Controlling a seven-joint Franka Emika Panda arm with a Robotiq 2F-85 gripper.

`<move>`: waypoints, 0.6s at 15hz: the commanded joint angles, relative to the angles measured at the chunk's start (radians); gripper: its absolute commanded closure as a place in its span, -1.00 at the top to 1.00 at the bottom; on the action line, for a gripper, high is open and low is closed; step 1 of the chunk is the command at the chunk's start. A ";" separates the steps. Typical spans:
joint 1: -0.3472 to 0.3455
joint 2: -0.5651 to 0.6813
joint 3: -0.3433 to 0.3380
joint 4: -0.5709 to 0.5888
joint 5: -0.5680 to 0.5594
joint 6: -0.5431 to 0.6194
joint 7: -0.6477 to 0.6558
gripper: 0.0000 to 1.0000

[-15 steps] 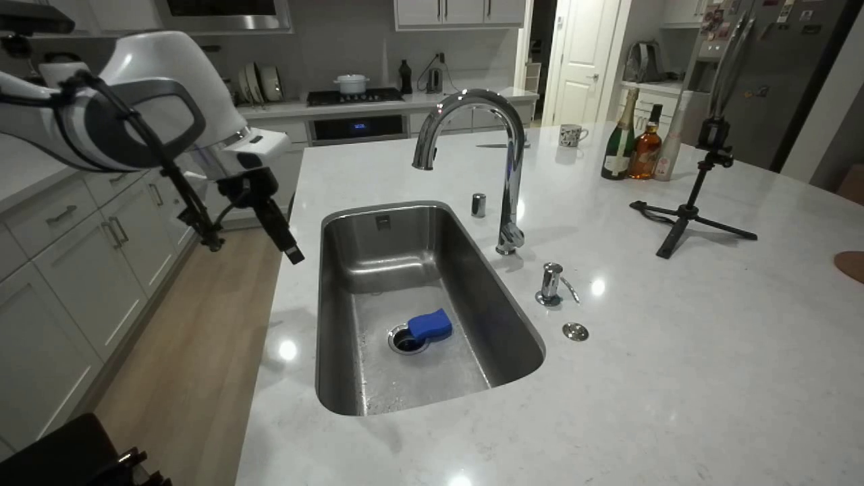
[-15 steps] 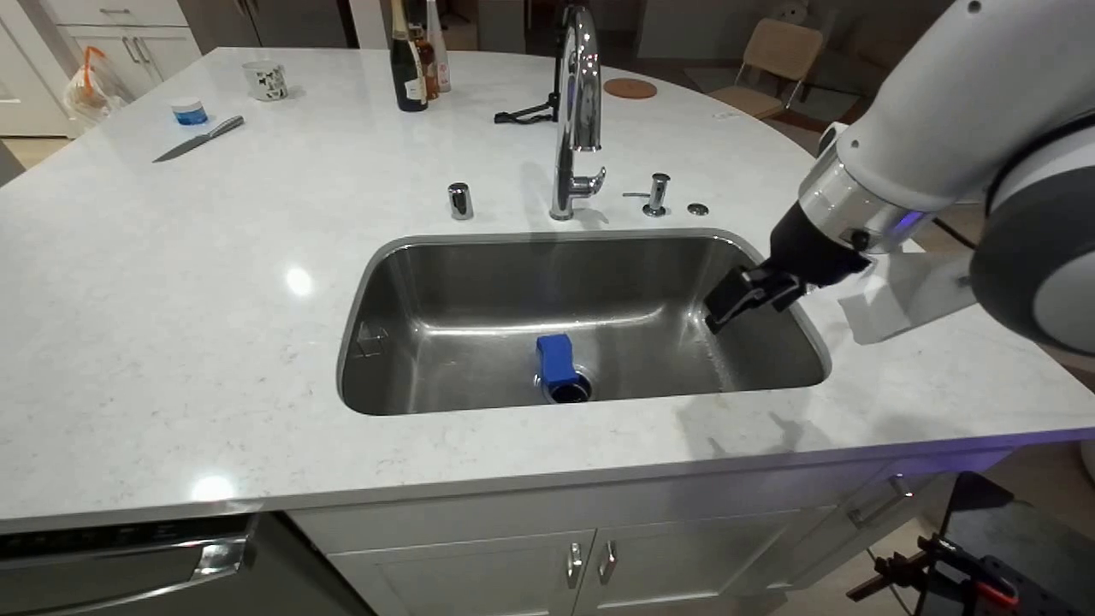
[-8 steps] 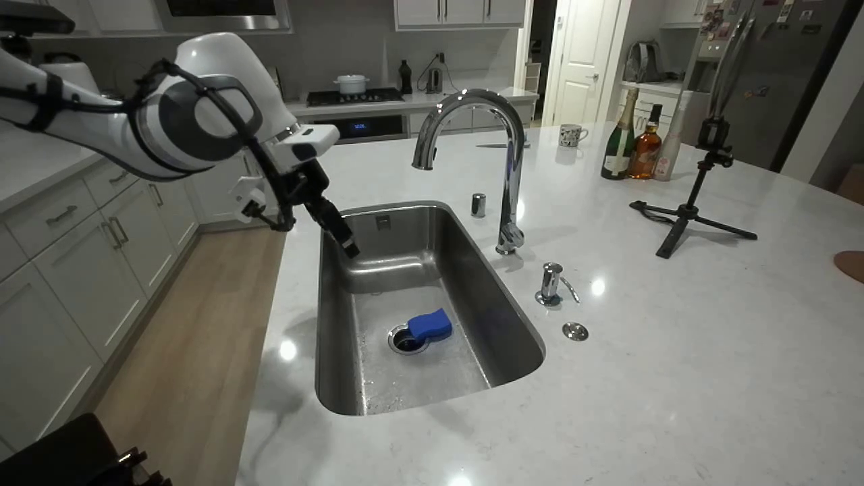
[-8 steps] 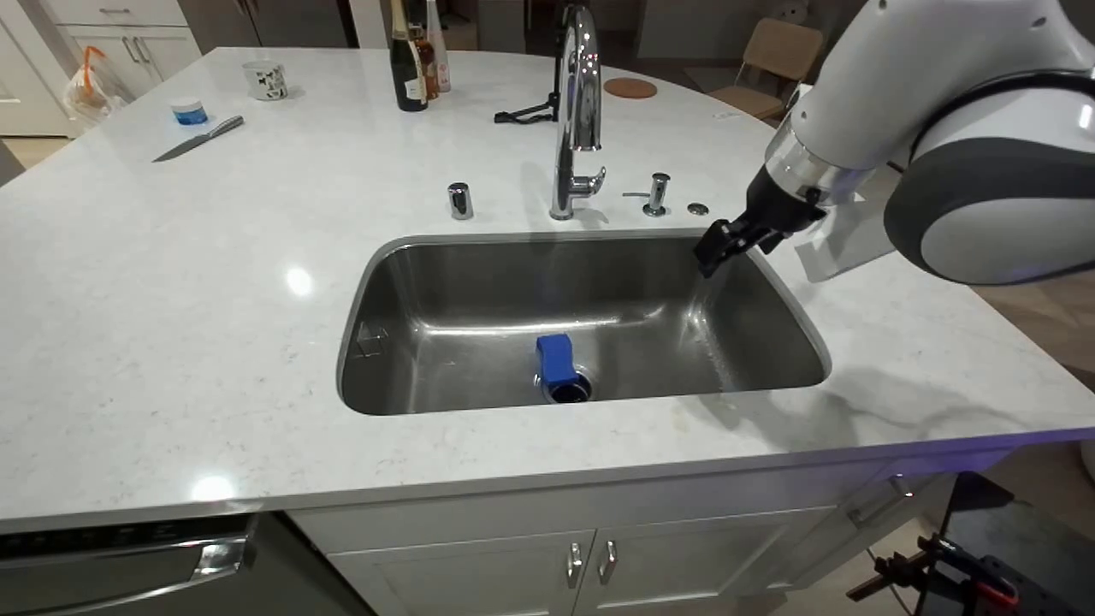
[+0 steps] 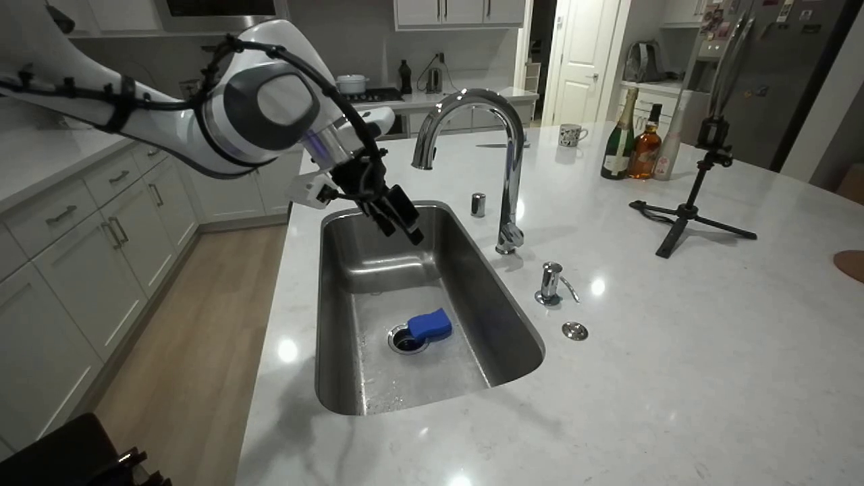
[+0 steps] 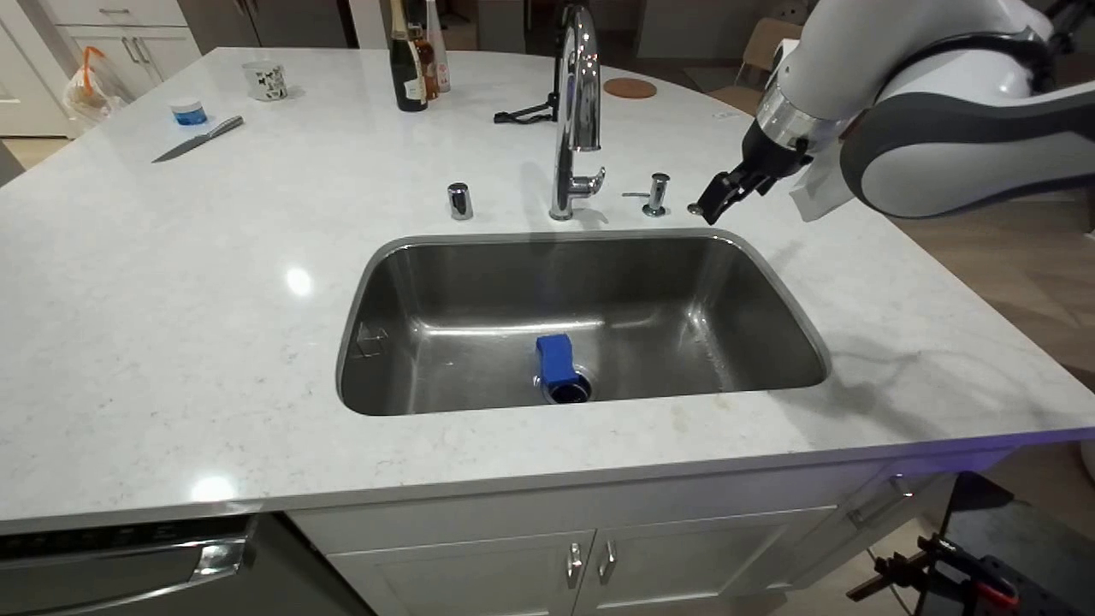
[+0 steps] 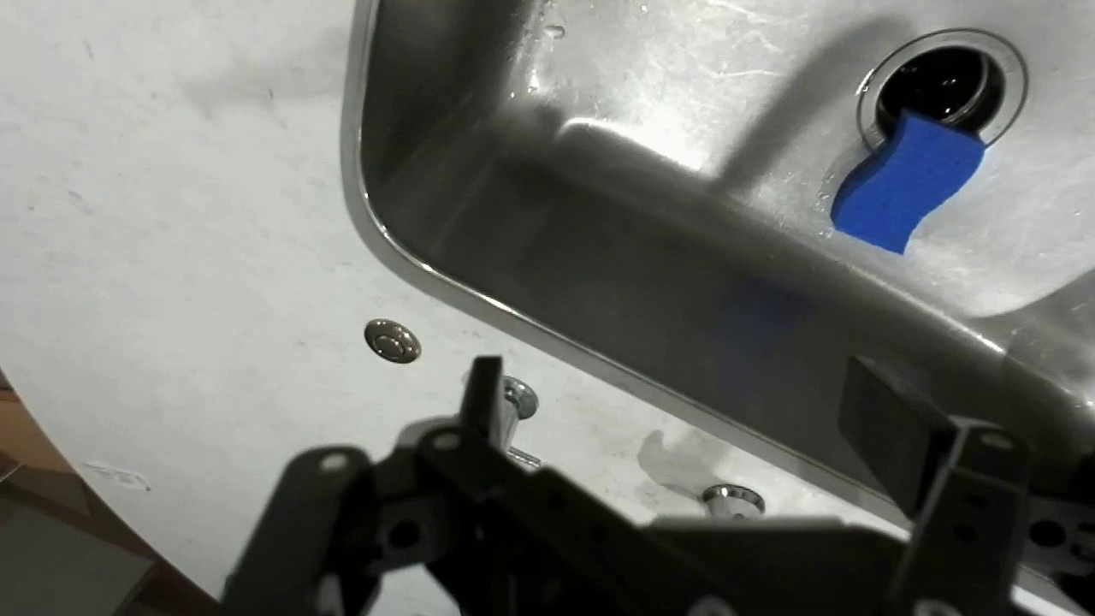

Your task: Open the tap

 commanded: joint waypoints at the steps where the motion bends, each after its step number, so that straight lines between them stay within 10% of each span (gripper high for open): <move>1: 0.022 0.013 -0.029 0.013 0.006 -0.001 -0.007 1.00; 9: 0.035 0.068 -0.040 0.089 -0.025 -0.019 0.002 1.00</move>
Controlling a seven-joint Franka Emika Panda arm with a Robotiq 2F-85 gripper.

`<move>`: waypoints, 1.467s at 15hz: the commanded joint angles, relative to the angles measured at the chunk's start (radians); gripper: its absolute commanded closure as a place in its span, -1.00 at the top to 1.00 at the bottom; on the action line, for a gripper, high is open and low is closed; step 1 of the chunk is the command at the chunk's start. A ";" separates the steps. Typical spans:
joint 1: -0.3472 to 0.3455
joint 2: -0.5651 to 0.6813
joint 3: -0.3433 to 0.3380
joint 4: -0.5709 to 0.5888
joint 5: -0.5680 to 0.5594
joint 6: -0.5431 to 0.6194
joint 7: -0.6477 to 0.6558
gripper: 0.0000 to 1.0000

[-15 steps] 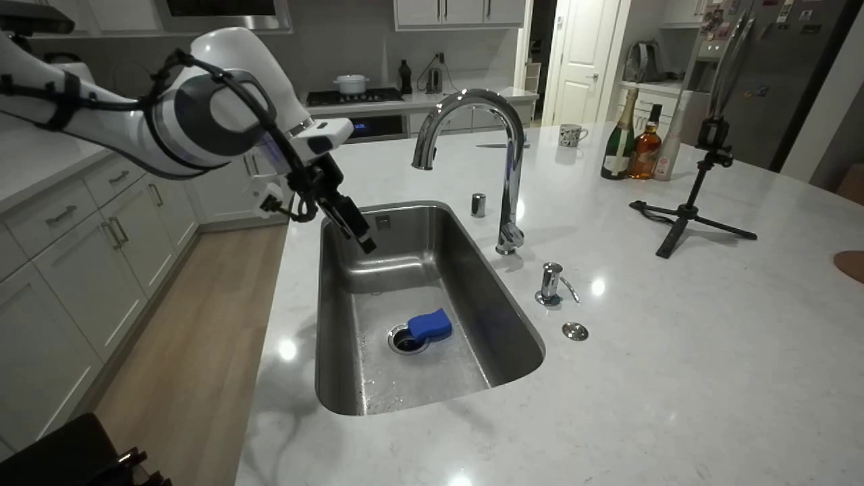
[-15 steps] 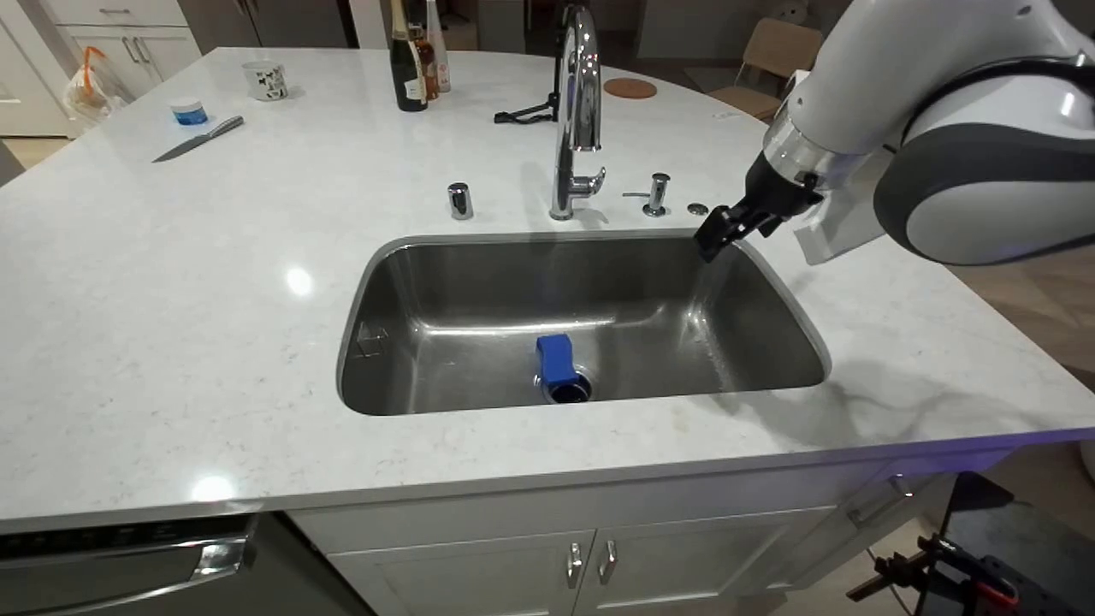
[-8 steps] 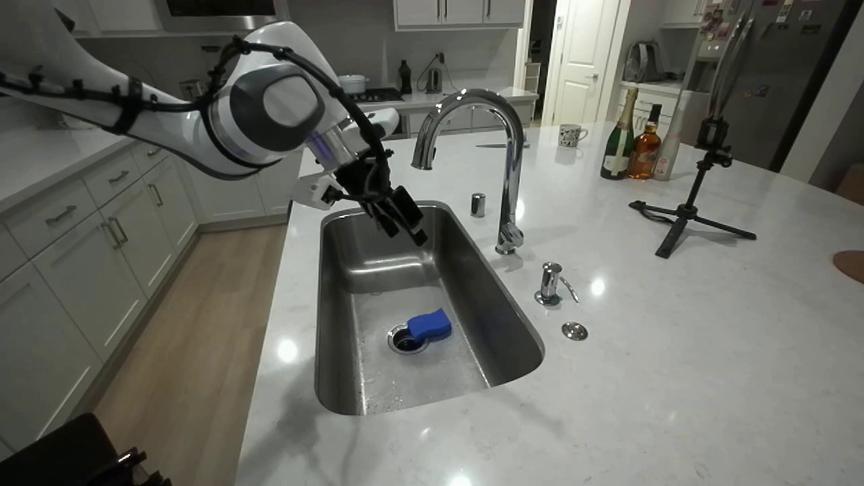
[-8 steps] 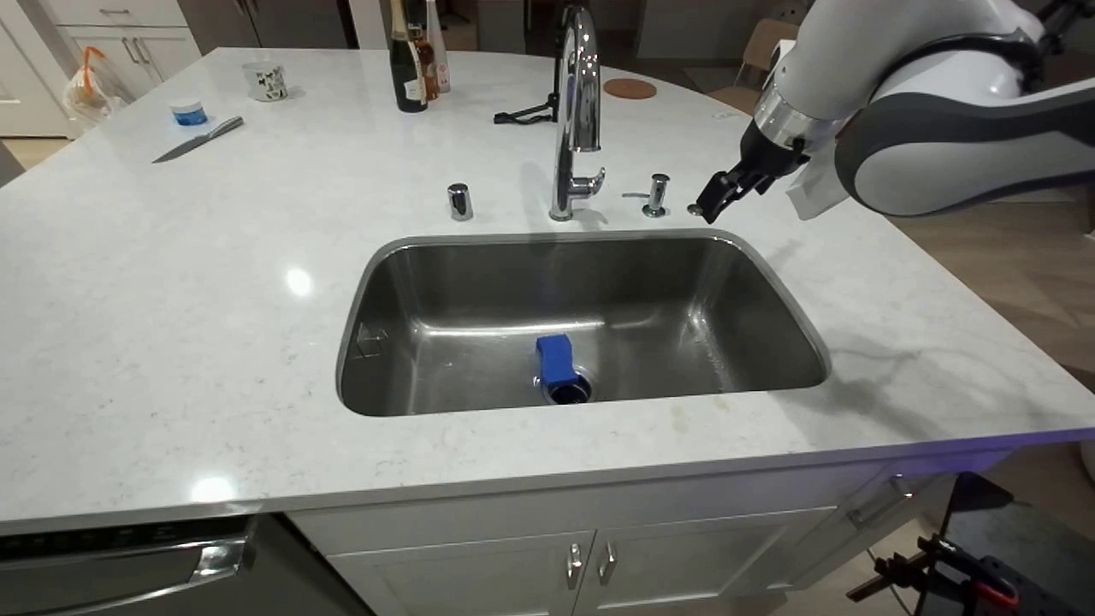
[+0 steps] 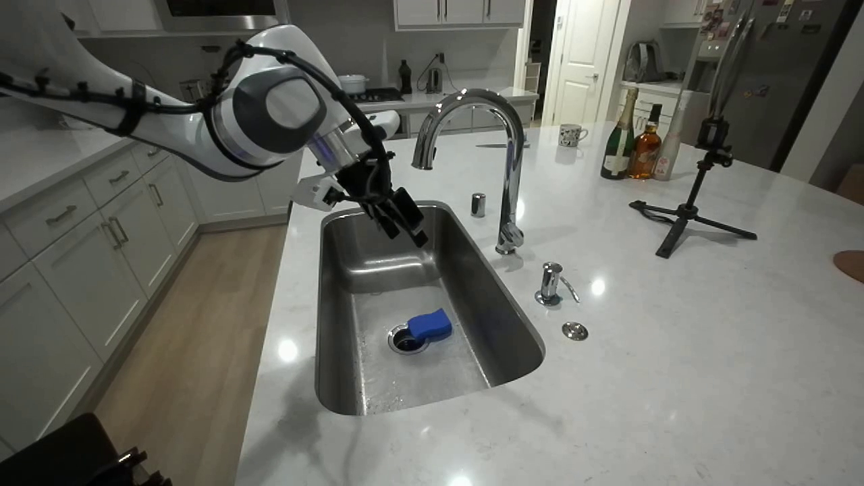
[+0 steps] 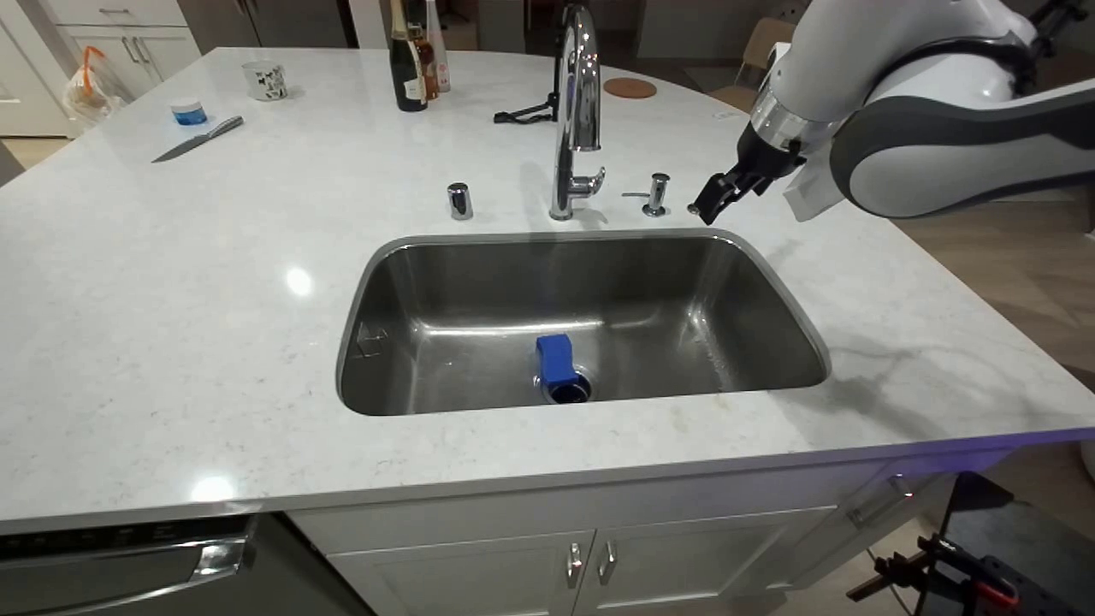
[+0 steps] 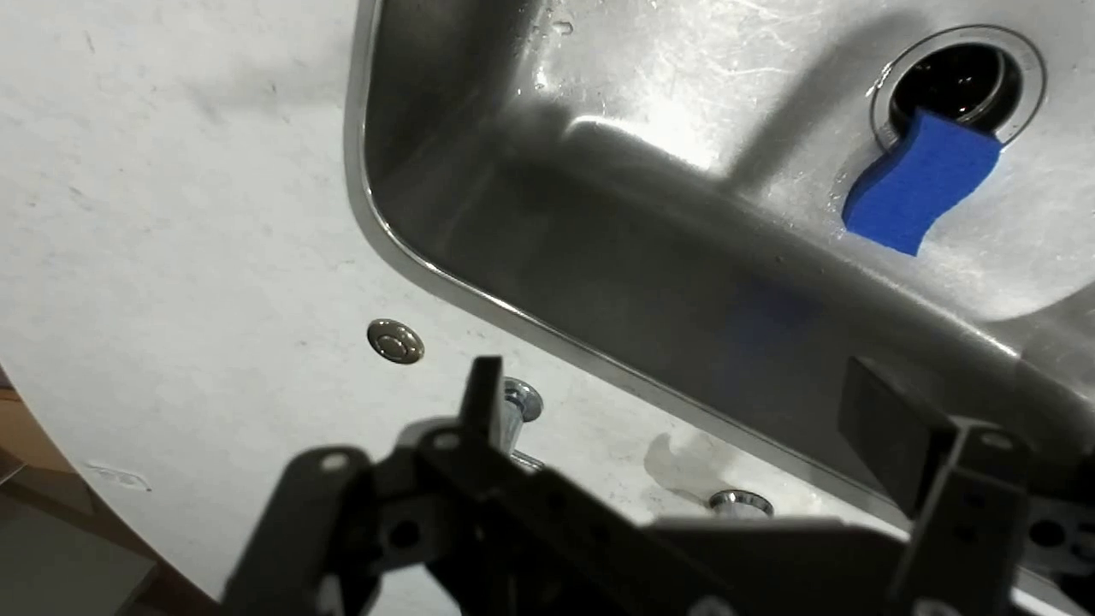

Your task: Open the tap

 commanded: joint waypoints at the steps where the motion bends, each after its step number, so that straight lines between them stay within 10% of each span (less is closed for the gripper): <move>1: 0.024 0.075 -0.028 0.111 -0.032 -0.025 0.011 1.00; 12: 0.056 0.396 -0.083 0.514 -0.039 -0.119 -0.228 1.00; 22: 0.046 0.398 -0.078 0.522 0.006 -0.086 -0.246 1.00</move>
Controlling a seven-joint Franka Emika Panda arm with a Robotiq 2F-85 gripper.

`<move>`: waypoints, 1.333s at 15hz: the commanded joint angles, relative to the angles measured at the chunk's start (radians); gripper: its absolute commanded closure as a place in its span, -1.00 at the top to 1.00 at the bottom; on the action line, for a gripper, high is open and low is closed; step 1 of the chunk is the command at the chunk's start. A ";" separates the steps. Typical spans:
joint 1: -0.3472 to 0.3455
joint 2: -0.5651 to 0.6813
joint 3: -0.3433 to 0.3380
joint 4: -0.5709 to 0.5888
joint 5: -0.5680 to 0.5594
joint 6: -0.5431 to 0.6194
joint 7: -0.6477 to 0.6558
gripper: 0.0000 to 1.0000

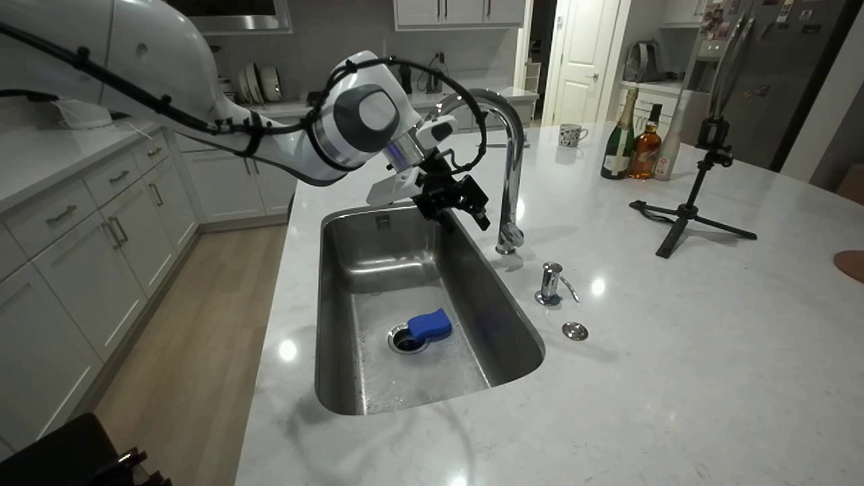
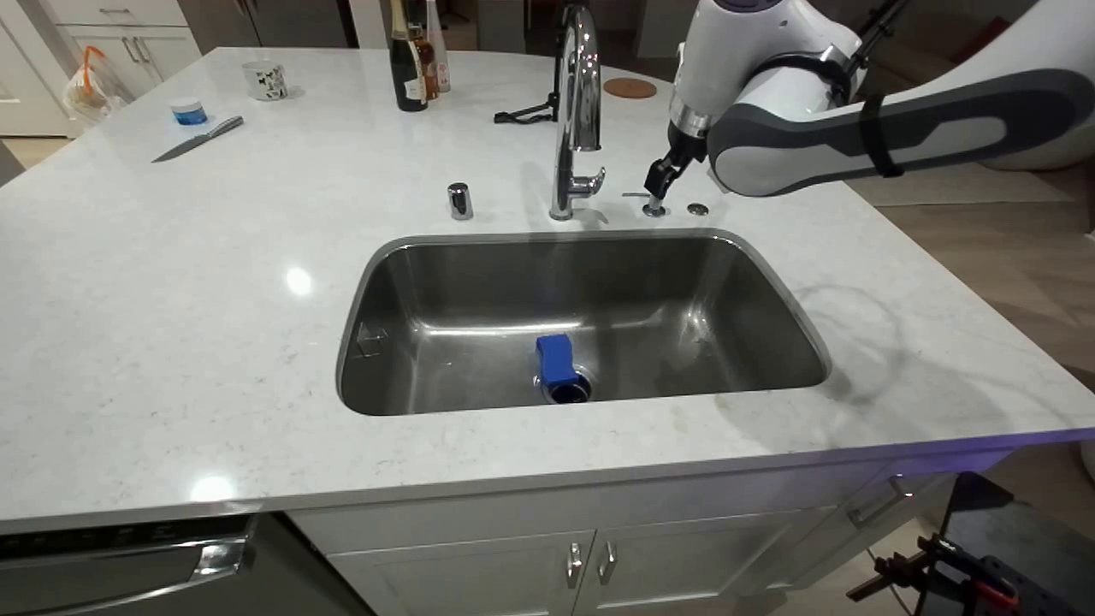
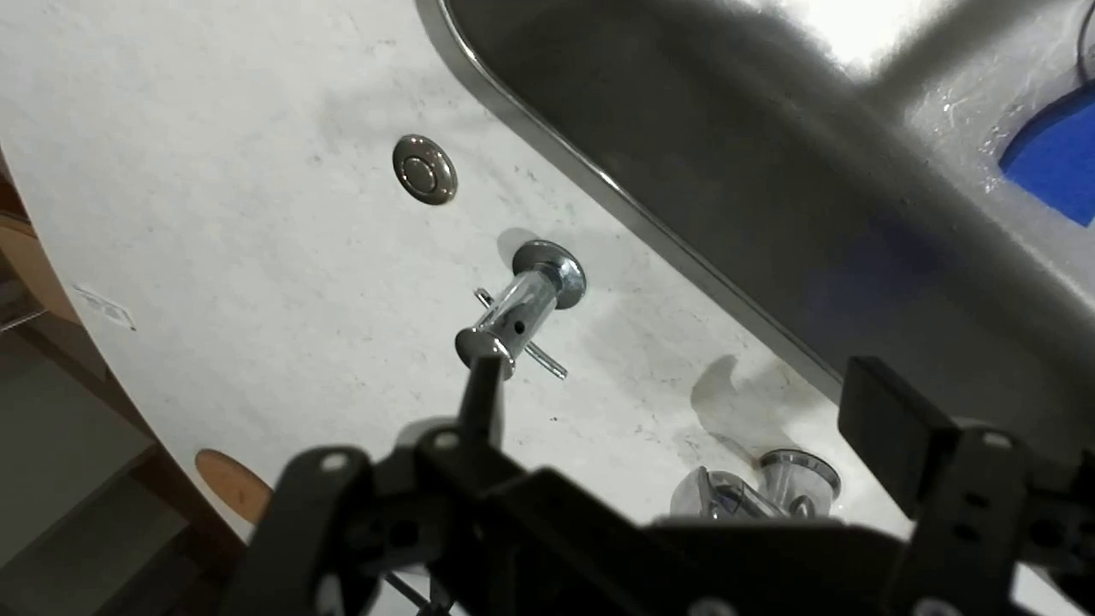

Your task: Open the tap

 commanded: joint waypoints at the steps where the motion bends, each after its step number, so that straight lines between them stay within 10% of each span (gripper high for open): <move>1: 0.001 0.020 -0.001 0.068 0.045 -0.030 -0.113 1.00; 7: -0.053 0.106 0.058 0.265 0.136 -0.116 -0.533 1.00; 14: -0.037 0.063 0.036 0.176 0.128 -0.067 -0.456 1.00; 20: -0.021 0.238 0.011 0.415 0.133 -0.192 -0.373 1.00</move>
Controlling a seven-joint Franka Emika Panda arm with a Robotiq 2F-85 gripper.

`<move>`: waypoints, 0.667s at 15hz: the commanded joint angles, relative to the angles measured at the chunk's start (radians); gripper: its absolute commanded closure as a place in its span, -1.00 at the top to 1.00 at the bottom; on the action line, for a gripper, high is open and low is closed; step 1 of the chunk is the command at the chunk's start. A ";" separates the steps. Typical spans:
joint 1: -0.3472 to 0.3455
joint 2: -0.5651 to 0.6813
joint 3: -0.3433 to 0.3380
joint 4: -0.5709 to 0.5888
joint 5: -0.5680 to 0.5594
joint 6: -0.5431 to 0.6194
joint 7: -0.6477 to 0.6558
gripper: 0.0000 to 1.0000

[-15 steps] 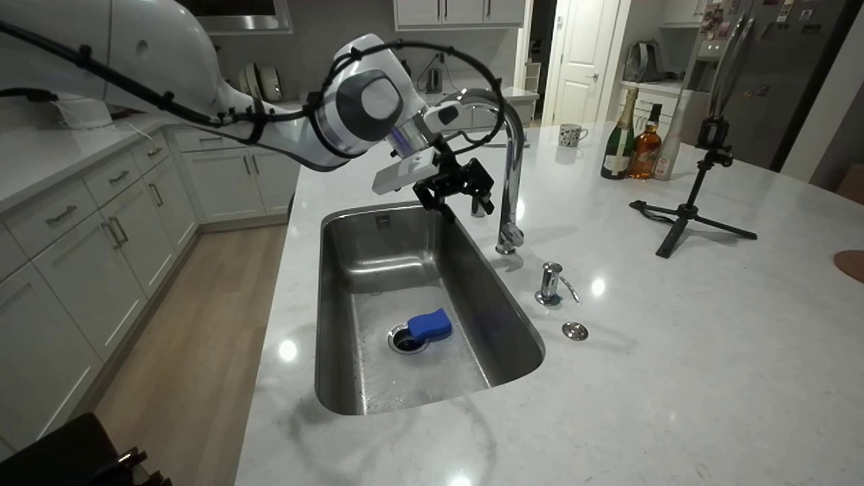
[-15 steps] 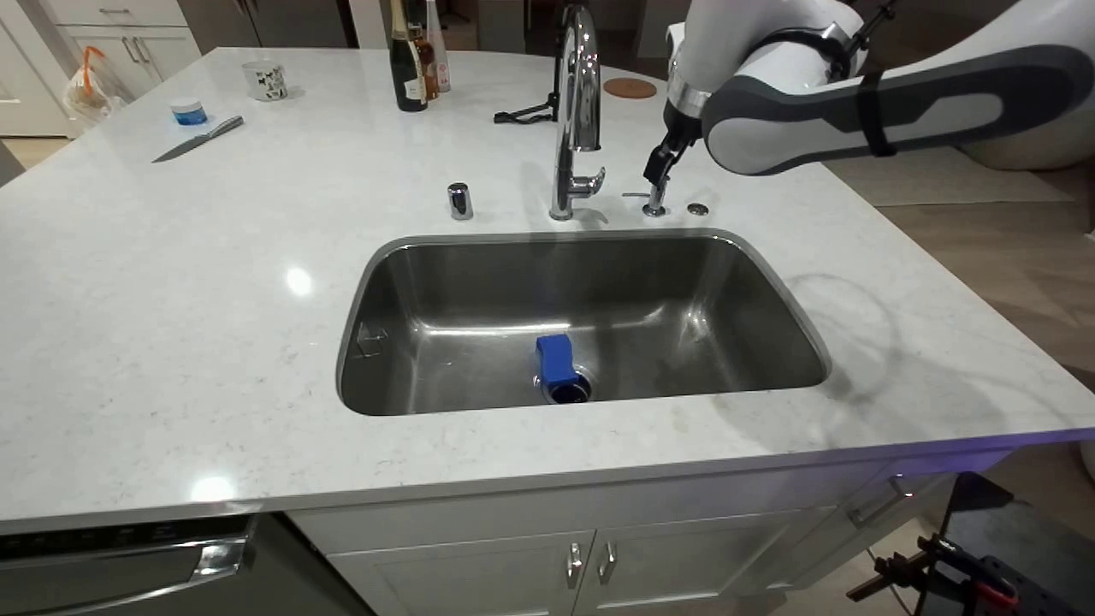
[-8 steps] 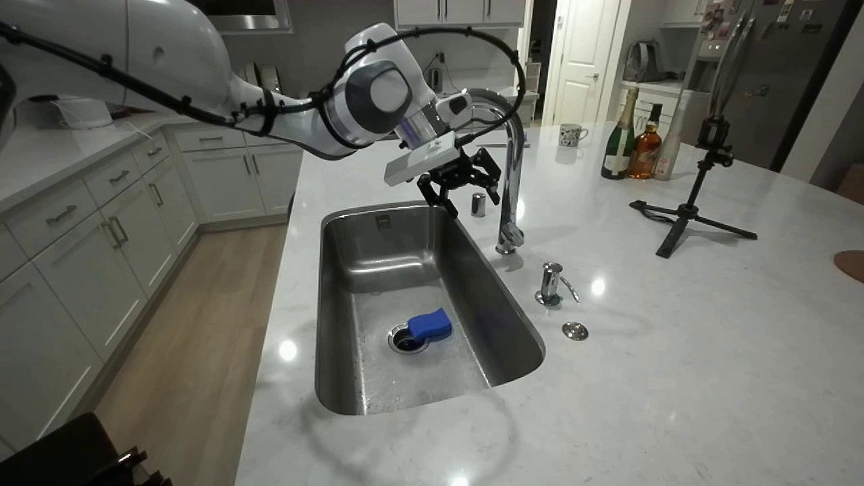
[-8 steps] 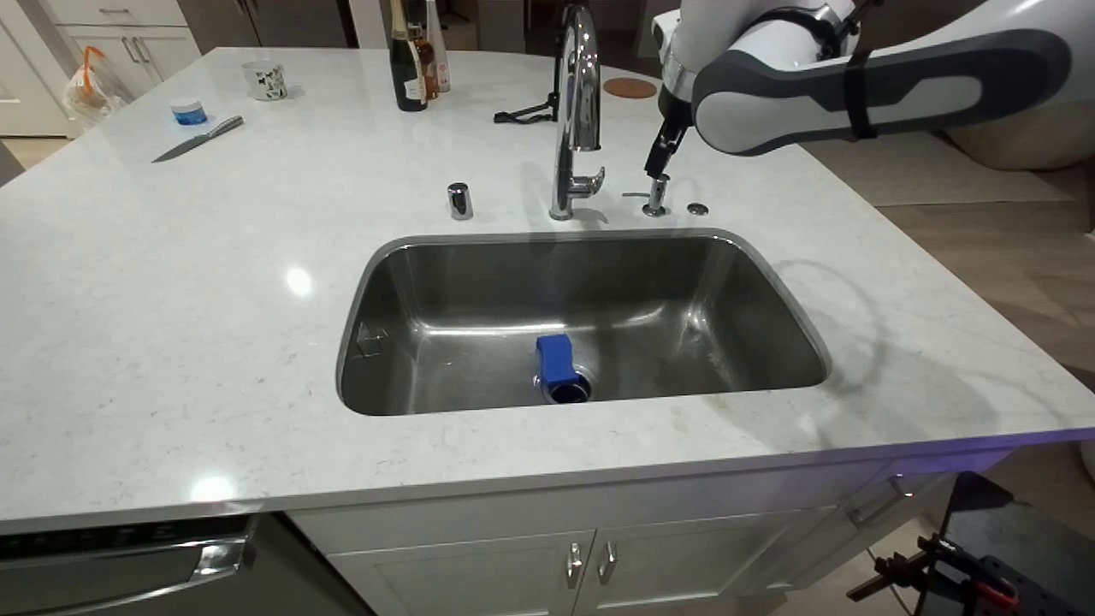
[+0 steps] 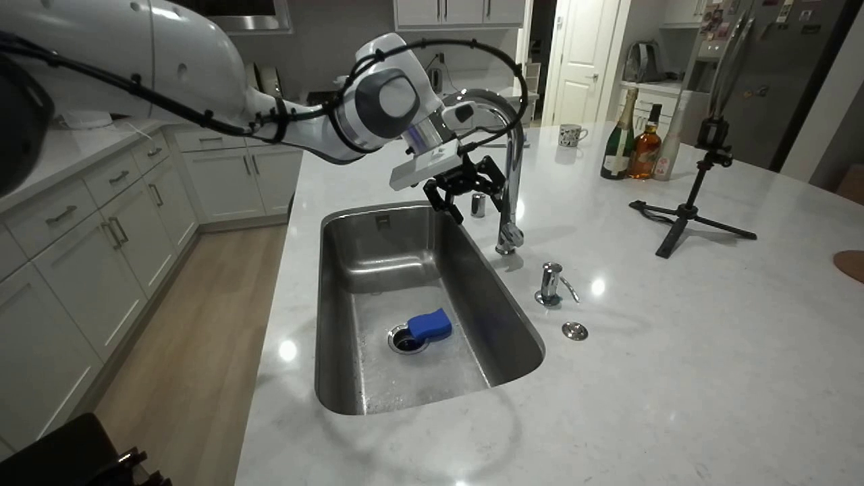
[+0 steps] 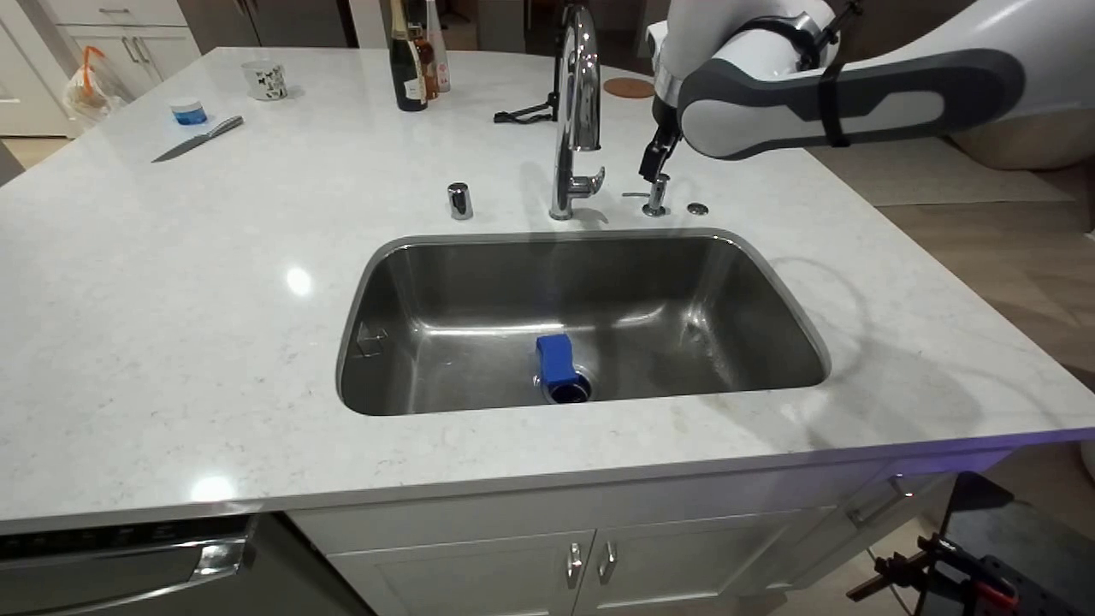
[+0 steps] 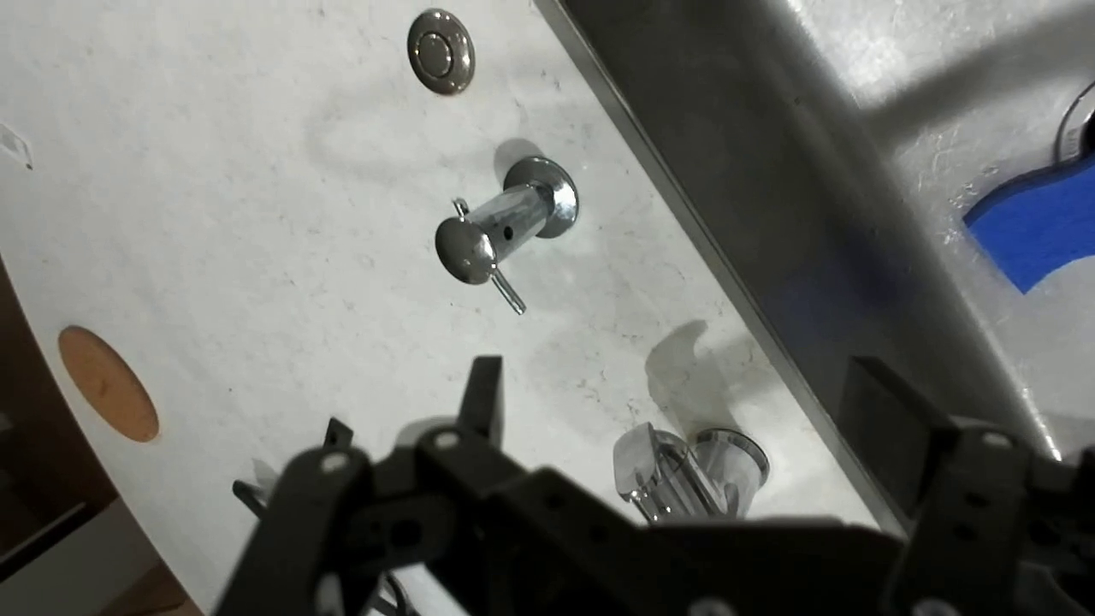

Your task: Open the tap

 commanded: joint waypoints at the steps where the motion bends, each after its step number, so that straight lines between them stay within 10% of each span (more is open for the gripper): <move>1: 0.010 0.134 -0.013 0.191 0.020 -0.084 0.020 1.00; 10: -0.043 0.296 0.048 0.436 0.025 -0.188 -0.460 1.00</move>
